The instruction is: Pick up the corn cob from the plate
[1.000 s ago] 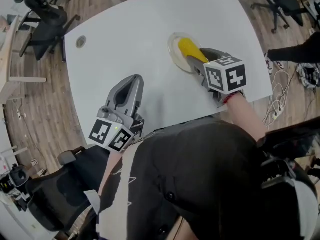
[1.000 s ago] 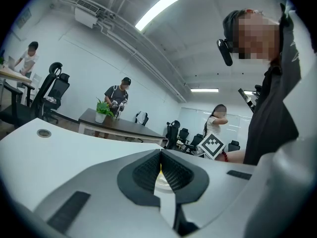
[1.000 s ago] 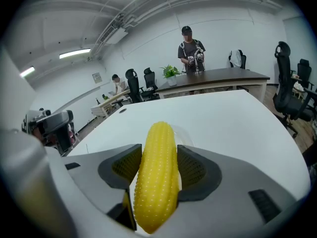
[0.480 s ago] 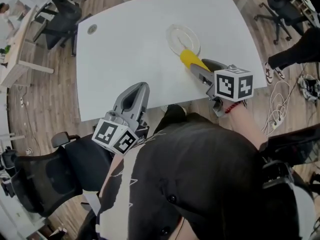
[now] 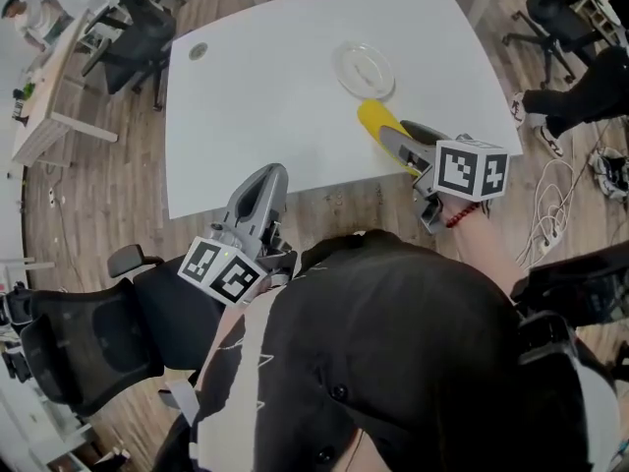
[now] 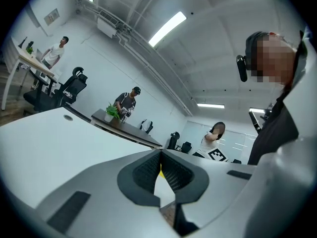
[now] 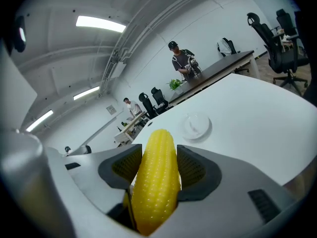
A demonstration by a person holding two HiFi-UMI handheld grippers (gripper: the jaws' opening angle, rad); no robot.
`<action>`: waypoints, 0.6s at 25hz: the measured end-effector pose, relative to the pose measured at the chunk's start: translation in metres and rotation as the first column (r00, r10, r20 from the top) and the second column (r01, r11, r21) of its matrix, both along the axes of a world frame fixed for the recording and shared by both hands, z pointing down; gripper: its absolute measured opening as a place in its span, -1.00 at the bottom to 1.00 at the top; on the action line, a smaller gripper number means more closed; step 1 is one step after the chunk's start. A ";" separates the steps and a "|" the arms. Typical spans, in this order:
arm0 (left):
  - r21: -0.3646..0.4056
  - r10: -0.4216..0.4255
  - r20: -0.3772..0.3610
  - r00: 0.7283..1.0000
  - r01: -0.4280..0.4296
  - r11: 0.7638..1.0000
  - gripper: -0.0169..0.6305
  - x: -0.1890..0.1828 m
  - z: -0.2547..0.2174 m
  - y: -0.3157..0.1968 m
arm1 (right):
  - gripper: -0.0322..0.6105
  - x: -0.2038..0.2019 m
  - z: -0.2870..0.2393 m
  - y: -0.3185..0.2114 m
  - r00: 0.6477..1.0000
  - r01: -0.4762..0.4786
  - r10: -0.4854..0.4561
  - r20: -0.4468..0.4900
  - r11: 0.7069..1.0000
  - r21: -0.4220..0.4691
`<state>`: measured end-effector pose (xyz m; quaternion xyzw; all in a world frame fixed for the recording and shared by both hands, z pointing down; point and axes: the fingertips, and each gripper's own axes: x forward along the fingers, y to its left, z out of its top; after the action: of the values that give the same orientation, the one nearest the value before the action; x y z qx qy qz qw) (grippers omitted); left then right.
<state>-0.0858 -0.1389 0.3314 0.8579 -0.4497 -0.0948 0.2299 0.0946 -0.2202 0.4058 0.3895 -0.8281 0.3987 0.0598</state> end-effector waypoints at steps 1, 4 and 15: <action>0.001 0.000 -0.004 1.000 0.000 1.000 -0.91 -0.004 -0.002 0.003 | -0.18 -0.002 -0.005 0.004 0.999 -0.013 0.013 0.040 1.000 -0.011; 0.006 0.017 -0.001 1.000 -0.017 1.000 -0.91 -0.013 -0.007 0.013 | -0.18 -0.010 -0.018 0.016 0.988 -0.047 0.053 0.147 0.998 -0.046; 0.000 0.121 0.023 0.992 -0.121 0.993 -0.91 -0.062 0.002 0.085 | -0.18 -0.060 -0.036 0.101 0.969 -0.122 0.125 0.215 0.992 -0.028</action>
<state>-0.1477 -0.0539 0.3331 0.8848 -0.3993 -0.0712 0.2294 0.0351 -0.1194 0.3698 0.3939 -0.8009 0.4479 -0.0527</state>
